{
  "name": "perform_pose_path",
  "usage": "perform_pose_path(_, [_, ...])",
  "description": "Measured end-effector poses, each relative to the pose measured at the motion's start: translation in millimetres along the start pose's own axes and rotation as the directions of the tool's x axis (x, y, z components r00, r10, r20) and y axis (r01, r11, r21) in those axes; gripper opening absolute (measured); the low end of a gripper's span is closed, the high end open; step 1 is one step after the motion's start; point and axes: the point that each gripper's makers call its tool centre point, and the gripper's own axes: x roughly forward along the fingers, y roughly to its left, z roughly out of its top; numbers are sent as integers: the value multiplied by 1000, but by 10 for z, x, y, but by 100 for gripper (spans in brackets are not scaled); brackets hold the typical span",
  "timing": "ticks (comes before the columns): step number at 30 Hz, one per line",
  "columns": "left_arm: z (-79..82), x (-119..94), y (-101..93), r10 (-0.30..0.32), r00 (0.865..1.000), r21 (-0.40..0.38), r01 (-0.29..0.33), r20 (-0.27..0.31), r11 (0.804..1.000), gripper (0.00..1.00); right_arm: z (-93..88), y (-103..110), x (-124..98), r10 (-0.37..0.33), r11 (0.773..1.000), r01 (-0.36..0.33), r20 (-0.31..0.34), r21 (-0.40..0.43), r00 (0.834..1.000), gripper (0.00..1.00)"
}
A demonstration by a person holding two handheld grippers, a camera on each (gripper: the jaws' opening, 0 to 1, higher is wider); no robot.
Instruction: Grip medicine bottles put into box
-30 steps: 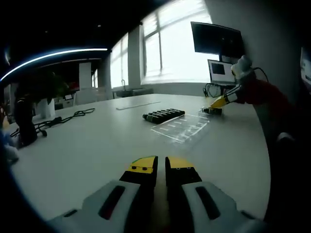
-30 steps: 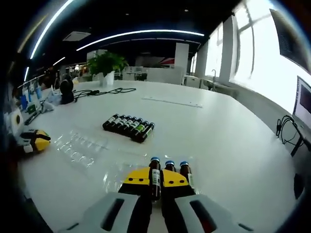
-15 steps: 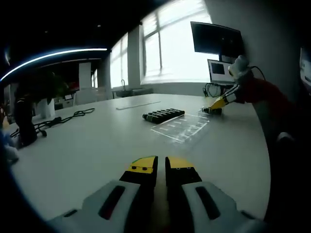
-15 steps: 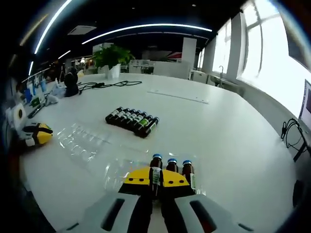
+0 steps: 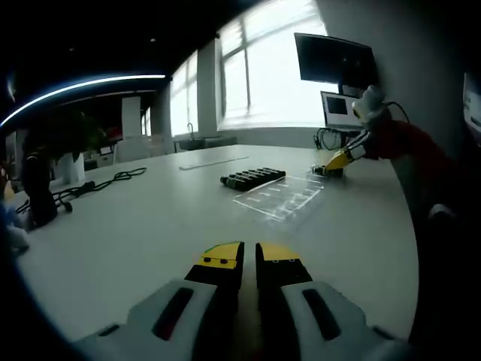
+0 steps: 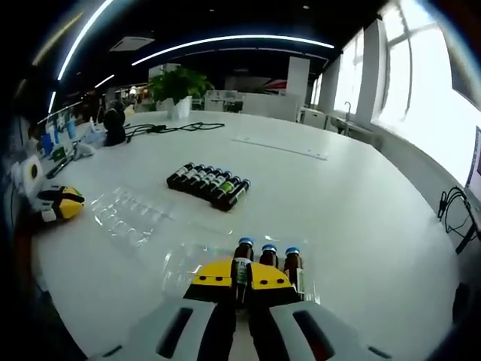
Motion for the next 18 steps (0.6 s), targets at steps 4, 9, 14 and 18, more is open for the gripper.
perform_pose_path(4, [0,0,-2,0,1000,0,0,0,1000,2,-49,13,14,-2,1000,2,-8,1,1000,1])
perform_pose_path(9, [-1,2,-3,0,1000,1,0,0,1000,2,-58,6,10,-1,1000,1,2,20,1000,1])
perform_pose_path(14, [-3,3,-5,0,1000,2,0,-1,1000,2,-80,-9,50,-12,1000,12,15,14,1000,1])
perform_pose_path(18, [-3,2,-5,1,1000,4,-1,-1,1000,2,-42,23,22,-26,1000,26,15,15,1000,1])
